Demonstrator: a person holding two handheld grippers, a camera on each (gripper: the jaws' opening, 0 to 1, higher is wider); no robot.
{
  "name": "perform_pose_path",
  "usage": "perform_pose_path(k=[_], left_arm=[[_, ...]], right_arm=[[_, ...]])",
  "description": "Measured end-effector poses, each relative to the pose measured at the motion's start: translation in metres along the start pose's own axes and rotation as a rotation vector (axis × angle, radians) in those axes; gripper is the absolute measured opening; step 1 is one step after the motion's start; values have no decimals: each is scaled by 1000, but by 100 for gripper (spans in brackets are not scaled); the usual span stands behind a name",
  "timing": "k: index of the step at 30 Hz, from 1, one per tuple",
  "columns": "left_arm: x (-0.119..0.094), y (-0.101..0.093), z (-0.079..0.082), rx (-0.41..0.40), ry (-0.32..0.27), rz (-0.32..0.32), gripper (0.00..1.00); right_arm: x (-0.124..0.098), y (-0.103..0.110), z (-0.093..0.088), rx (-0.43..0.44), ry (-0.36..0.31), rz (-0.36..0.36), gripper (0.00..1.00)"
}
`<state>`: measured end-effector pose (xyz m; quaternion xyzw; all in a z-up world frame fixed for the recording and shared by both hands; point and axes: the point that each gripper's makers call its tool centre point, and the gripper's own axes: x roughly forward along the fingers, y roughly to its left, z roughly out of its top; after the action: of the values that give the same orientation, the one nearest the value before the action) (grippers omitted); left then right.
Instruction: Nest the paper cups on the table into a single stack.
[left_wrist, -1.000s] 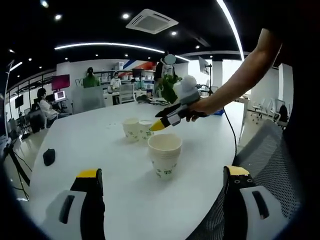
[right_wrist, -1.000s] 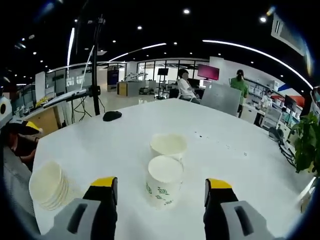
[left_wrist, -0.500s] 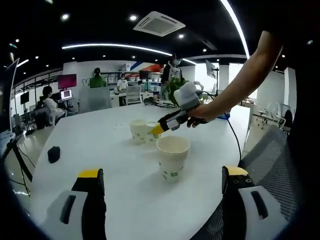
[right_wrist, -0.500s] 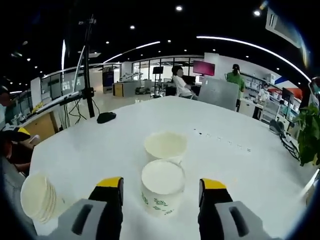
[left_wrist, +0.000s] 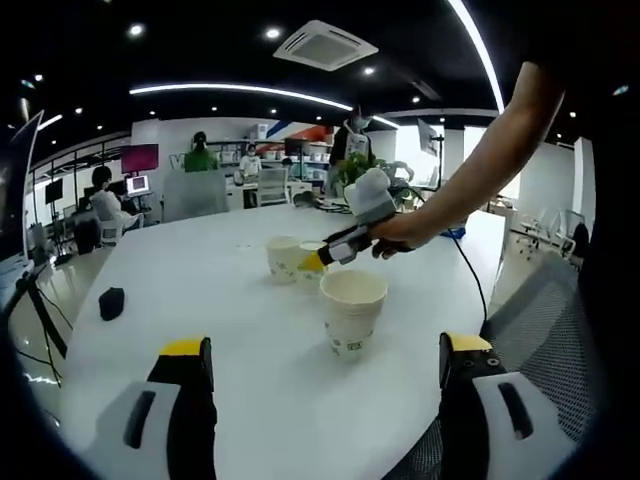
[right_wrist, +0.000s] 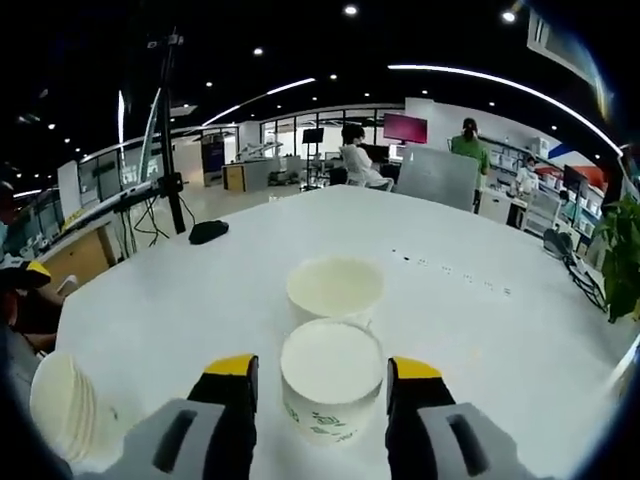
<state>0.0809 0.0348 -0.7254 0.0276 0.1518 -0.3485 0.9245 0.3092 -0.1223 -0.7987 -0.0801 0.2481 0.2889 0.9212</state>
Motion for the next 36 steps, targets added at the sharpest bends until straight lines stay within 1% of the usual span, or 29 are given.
perform_pose_path(k=[5,13,16,18,20,22,23,29,34,36], left_arm=[[0,0,-1,-3,2,-1,91],[0,0,1,-1,-5,3,90],[0,0,2,2,-10,5,89],[-1,-1,2,6,-11,5,89],[-1,-3,3,15,-8,0,89],[0,-4,3,20,-9,-3,89],[0,-4,4,21,-10,-4,89],[-3,3,8,-6,-27,6,88],[-1,3,14,-13,-30,8,86],[1,3,16,-12,-28,8,85]], right_arm=[[1,-2,-2,-1,3,-7,38],[-5,-4,-2,-3,2,-16,36],[-12,-5,1,-3,-12,-20,36],[-13,-5,1,-5,-21,-21,36],[-20,-6,3,-6,-30,-23,36],[-22,-6,1,1,-36,-21,36],[-27,-6,3,4,-38,-20,36],[-47,-3,7,6,-56,-14,36],[-60,0,14,10,-89,-4,36],[-69,5,19,14,-104,2,36]])
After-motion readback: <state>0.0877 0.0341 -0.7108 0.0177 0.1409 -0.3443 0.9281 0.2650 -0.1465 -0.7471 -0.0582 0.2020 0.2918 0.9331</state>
